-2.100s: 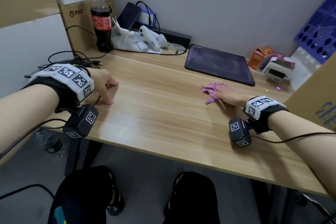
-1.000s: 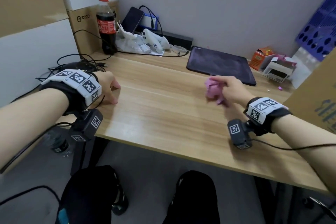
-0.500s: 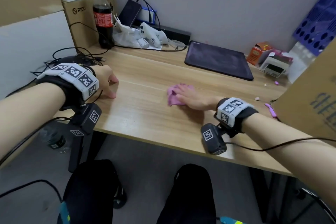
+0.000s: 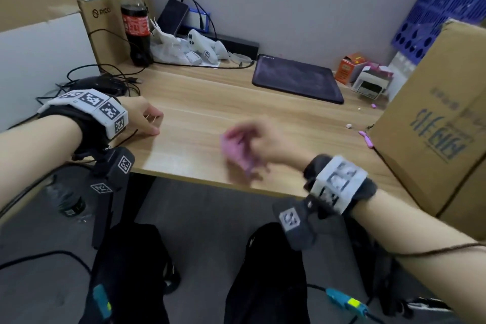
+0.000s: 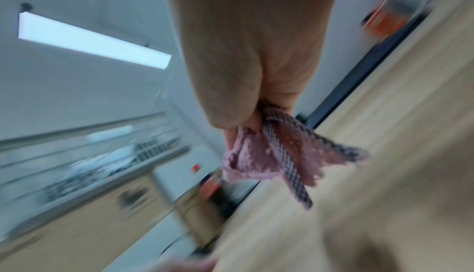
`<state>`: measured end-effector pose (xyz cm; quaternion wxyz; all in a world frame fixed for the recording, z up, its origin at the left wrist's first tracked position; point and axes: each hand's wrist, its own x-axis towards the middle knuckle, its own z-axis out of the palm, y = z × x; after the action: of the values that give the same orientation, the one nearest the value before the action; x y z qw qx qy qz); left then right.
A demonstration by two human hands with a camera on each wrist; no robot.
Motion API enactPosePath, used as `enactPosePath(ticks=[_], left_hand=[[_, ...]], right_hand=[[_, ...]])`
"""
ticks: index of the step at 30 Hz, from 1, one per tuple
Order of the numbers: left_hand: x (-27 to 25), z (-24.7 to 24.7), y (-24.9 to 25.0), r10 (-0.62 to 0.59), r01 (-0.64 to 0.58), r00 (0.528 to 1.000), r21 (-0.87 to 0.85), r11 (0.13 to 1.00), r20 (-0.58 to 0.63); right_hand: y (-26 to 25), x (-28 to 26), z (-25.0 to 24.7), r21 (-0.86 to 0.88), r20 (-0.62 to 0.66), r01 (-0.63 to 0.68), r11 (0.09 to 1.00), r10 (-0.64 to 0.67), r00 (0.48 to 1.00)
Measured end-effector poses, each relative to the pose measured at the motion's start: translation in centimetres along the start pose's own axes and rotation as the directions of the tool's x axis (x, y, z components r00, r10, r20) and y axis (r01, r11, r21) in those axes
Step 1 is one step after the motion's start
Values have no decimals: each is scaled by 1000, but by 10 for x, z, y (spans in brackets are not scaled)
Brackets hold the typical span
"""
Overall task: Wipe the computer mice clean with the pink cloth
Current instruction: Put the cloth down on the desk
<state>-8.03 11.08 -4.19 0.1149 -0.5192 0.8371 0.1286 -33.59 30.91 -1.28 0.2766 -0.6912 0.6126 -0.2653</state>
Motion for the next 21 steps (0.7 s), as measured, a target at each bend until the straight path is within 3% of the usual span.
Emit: enactPosePath(ticks=[3, 5, 8, 10, 13, 15, 17, 21], left_hand=[[-3, 2, 4, 21, -21, 1000, -6, 1000, -4], [-2, 2, 4, 29, -29, 1000, -20, 999, -11], [-2, 3, 2, 35, -35, 999, -35, 999, -16], [-2, 3, 1, 36, -36, 999, -31, 999, -10], [-3, 3, 6, 34, -35, 999, -30, 999, -13], [-6, 4, 8, 18, -19, 1000, -17, 1000, -21], [-8, 6, 9, 7, -7, 999, -10, 1000, -31], [-13, 10, 11, 28, -28, 999, -8, 1000, -45]], right_hand=[[38, -4, -62, -62, -265, -230, 971, 207, 942], [69, -23, -83, -197, -227, -373, 907, 329, 917], [102, -47, -82, -318, -52, -405, 857, 411, 910], [101, -53, -68, -366, -6, -321, 874, 342, 940], [99, -53, -37, -362, 65, -89, 928, 120, 991], [85, -51, -11, -393, 90, 18, 919, 19, 996], [62, -56, 12, -315, 161, 161, 936, -114, 980], [17, -63, 61, -204, 231, 255, 945, -206, 951]])
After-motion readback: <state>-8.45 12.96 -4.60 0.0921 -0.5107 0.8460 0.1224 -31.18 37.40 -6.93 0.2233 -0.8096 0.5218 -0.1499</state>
